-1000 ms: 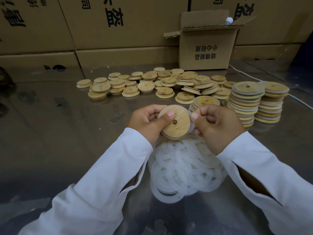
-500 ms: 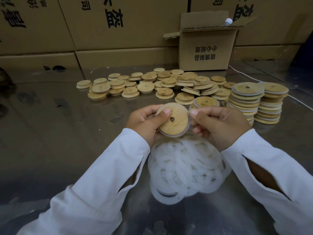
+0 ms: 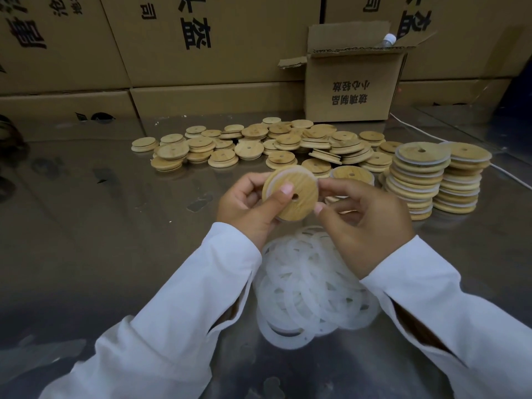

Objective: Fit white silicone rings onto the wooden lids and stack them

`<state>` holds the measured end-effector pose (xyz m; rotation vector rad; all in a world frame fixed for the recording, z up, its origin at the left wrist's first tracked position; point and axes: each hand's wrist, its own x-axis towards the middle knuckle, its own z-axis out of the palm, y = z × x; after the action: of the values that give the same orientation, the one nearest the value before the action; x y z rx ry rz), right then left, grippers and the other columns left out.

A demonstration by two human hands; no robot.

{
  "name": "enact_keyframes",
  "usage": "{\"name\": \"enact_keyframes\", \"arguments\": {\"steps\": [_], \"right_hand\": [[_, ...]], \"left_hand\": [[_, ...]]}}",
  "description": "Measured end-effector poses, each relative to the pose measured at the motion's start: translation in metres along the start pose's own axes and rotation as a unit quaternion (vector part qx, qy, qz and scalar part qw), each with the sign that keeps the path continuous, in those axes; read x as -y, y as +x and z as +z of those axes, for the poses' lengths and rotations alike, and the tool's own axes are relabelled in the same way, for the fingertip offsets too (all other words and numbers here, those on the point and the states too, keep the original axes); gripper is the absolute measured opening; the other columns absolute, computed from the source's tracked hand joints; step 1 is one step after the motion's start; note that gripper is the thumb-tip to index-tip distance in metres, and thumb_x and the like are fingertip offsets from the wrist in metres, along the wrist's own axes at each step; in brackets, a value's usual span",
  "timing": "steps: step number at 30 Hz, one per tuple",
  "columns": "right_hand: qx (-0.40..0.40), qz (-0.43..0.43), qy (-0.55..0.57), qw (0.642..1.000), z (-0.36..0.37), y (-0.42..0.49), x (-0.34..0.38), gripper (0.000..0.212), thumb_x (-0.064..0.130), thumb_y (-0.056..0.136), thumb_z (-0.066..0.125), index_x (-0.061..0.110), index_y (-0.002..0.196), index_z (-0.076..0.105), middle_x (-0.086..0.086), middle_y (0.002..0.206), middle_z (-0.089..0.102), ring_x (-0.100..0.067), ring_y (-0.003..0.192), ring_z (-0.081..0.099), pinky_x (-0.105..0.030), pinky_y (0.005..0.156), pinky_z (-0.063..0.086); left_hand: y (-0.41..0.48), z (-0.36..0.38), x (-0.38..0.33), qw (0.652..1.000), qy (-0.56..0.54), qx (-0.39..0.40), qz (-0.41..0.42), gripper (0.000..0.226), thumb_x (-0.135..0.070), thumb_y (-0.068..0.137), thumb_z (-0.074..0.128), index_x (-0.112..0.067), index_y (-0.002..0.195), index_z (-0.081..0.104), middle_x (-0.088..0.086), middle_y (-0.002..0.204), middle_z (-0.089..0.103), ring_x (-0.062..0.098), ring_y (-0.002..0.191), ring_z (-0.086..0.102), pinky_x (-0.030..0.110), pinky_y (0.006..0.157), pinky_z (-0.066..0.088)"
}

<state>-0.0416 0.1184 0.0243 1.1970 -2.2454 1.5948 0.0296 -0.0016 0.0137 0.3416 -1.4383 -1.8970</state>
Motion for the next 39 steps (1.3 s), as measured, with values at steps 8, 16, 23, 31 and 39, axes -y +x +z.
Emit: {"name": "enact_keyframes", "arguments": {"steps": [8, 16, 23, 31, 39], "right_hand": [[0.029, 0.077, 0.081, 0.993, -0.004, 0.006, 0.000, 0.019, 0.009, 0.079, 0.066, 0.027, 0.077, 0.060, 0.010, 0.073, 0.061, 0.000, 0.062, 0.055, -0.008, 0.059, 0.046], [0.157, 0.229, 0.146, 0.949, -0.015, 0.012, -0.005, 0.012, 0.006, 0.083, 0.062, 0.015, 0.075, 0.062, -0.004, 0.063, 0.062, -0.005, 0.050, 0.060, -0.017, 0.050, 0.052], [0.125, 0.191, 0.115, 0.967, -0.019, 0.013, -0.004, 0.014, 0.008, 0.071, 0.074, 0.016, 0.068, 0.064, -0.003, 0.063, 0.064, -0.003, 0.049, 0.057, -0.011, 0.053, 0.048], [0.099, 0.189, 0.106, 0.971, -0.015, 0.011, -0.002, 0.018, 0.008, 0.069, 0.076, 0.017, 0.064, 0.062, -0.004, 0.065, 0.064, -0.011, 0.056, 0.058, -0.011, 0.057, 0.049], [0.144, 0.214, 0.162, 0.952, -0.018, 0.012, -0.001, 0.016, 0.000, 0.072, 0.071, 0.014, 0.070, 0.064, 0.005, 0.054, 0.066, -0.004, 0.049, 0.060, -0.011, 0.054, 0.051]], "left_hand": [[-0.002, 0.000, 0.000, 0.999, 0.038, 0.004, -0.007, 0.026, -0.024, 0.056, 0.069, -0.015, 0.080, 0.064, 0.007, 0.080, 0.070, 0.023, 0.079, 0.066, 0.046, 0.079, 0.054], [-0.005, 0.001, 0.000, 0.996, 0.078, 0.010, -0.027, 0.013, -0.009, 0.069, 0.070, -0.013, 0.079, 0.063, 0.010, 0.079, 0.068, 0.025, 0.077, 0.065, 0.050, 0.083, 0.052], [-0.004, 0.000, -0.005, 0.992, 0.125, 0.031, -0.003, 0.020, -0.016, 0.065, 0.078, -0.017, 0.080, 0.063, 0.009, 0.082, 0.068, 0.027, 0.085, 0.065, 0.047, 0.080, 0.054], [-0.005, 0.001, -0.006, 0.988, 0.148, 0.034, 0.035, 0.013, -0.006, 0.074, 0.070, -0.015, 0.080, 0.064, 0.004, 0.077, 0.067, 0.011, 0.073, 0.064, 0.024, 0.064, 0.055], [-0.003, -0.001, -0.006, 0.990, 0.137, 0.026, 0.012, 0.013, -0.005, 0.076, 0.068, -0.017, 0.079, 0.064, 0.005, 0.081, 0.068, 0.020, 0.083, 0.064, 0.036, 0.074, 0.056]]}}
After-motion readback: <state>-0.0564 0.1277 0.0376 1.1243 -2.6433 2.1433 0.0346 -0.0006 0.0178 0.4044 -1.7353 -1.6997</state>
